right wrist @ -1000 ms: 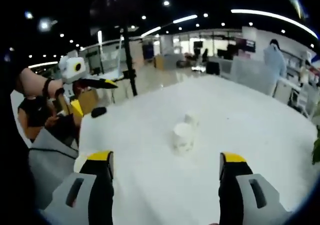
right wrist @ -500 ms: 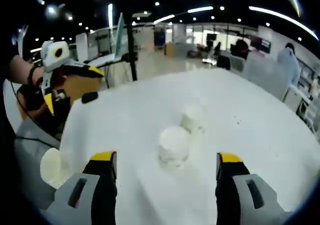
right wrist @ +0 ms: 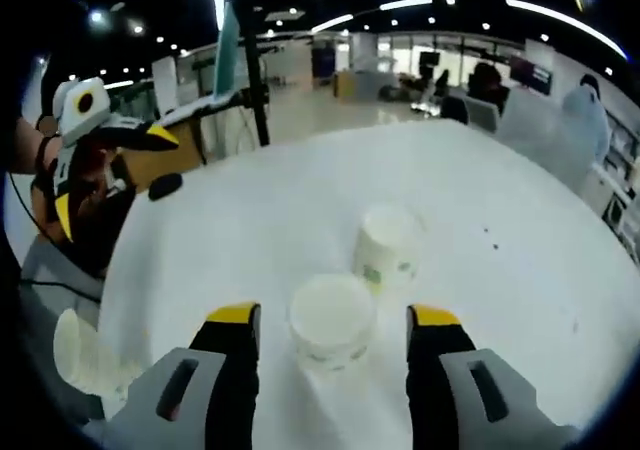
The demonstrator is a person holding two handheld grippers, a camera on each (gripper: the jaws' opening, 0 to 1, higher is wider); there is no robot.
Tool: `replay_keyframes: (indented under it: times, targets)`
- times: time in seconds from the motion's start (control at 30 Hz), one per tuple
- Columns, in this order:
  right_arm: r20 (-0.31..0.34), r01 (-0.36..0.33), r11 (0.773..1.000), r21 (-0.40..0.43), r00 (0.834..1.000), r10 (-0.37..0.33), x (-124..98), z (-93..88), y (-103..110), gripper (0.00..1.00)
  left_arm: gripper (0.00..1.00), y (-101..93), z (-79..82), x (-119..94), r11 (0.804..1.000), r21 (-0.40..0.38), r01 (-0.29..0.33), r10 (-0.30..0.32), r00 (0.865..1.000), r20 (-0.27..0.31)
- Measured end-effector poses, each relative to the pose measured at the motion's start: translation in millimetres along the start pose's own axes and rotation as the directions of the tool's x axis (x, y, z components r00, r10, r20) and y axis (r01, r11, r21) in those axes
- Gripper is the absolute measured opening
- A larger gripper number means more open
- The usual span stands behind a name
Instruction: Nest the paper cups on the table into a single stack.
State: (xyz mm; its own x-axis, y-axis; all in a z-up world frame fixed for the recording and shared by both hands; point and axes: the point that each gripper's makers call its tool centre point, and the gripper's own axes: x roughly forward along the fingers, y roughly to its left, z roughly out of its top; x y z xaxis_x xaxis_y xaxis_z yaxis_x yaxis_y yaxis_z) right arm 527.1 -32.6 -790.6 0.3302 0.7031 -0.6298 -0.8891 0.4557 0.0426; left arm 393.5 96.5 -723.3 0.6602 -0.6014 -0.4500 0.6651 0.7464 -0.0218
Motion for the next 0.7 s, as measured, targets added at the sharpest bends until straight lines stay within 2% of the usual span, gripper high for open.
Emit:
replay_keyframes:
  times: [0.1, 0.47, 0.7]
  targets:
    - [-0.01, -0.014, 0.999, -0.029, 1.0, 0.014, 3.7, 0.4, 2.2, 0.52, 1.0, -1.1, -2.1, -0.2, 1.0, -0.006, -0.002, 0.001, 1.0, -0.004]
    - [-0.028, -0.065, 0.997, -0.051, 0.998, 0.063, 8.3, -3.4, 10.6, 0.37, 1.0, -7.9, -1.3, 2.6, 1.0, -0.003, 0.004, -0.004, 1.0, -0.008]
    - [-0.021, -0.07, 0.997, -0.043, 0.997, 0.069, 2.0, -5.9, 13.3, 0.35, 1.0, -7.1, 2.7, 3.7, 1.0, 0.001, 0.005, -0.005, 1.0, -0.007]
